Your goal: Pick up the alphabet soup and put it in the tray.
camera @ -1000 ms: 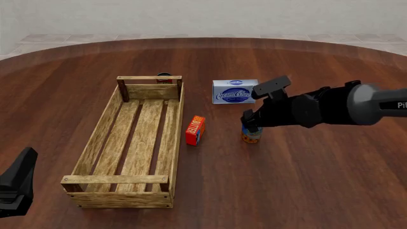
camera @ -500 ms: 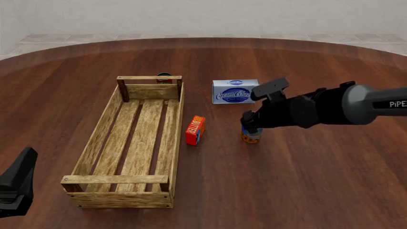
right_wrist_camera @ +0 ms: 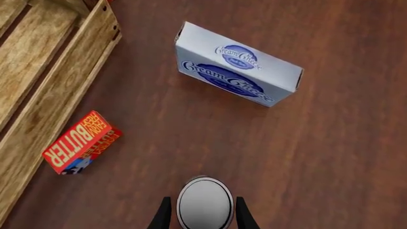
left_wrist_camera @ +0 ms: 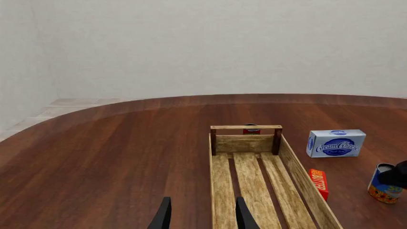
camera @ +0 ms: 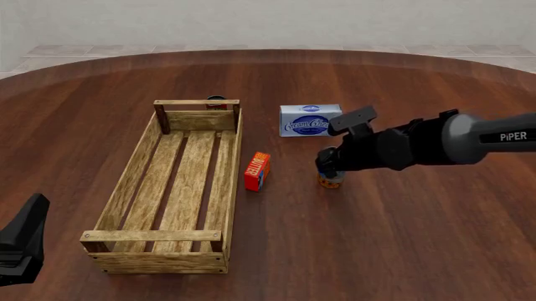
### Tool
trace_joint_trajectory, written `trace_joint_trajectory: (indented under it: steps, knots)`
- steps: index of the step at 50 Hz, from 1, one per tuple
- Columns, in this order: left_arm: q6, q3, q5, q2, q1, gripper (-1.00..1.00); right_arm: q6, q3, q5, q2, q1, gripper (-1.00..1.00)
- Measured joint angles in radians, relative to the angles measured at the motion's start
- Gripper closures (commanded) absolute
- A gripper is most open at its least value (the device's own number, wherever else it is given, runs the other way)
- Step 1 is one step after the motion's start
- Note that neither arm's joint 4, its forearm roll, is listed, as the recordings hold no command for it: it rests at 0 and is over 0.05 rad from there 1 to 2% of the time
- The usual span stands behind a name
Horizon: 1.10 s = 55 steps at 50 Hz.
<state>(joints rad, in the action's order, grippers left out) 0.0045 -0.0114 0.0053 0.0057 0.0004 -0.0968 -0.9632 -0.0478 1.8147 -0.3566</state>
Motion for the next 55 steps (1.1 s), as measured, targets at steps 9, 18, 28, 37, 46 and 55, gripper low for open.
trace_joint_trajectory:
  steps: [9,18,28,37,46,55]
  knots:
    - [0.000,0.000,0.000,0.000,0.000,-1.00,0.004,-0.006,0.005,0.016,-0.002,-1.00]
    - [0.000,0.000,0.000,0.000,0.000,-1.00,0.006,-0.010,0.010,0.028,-0.002,-1.00]
    - [0.000,0.000,0.000,0.000,0.000,-1.00,0.007,-0.013,0.015,0.039,0.000,1.00]
    - [0.000,0.000,0.000,0.000,0.000,-1.00,-0.006,-0.009,0.017,0.033,-0.002,1.00]
    - [0.000,0.000,0.000,0.000,0.000,-1.00,-0.010,0.011,0.009,0.006,-0.007,1.00]
    - [0.000,0.000,0.000,0.000,0.000,-1.00,-0.013,0.031,-0.011,-0.048,-0.010,1.00]
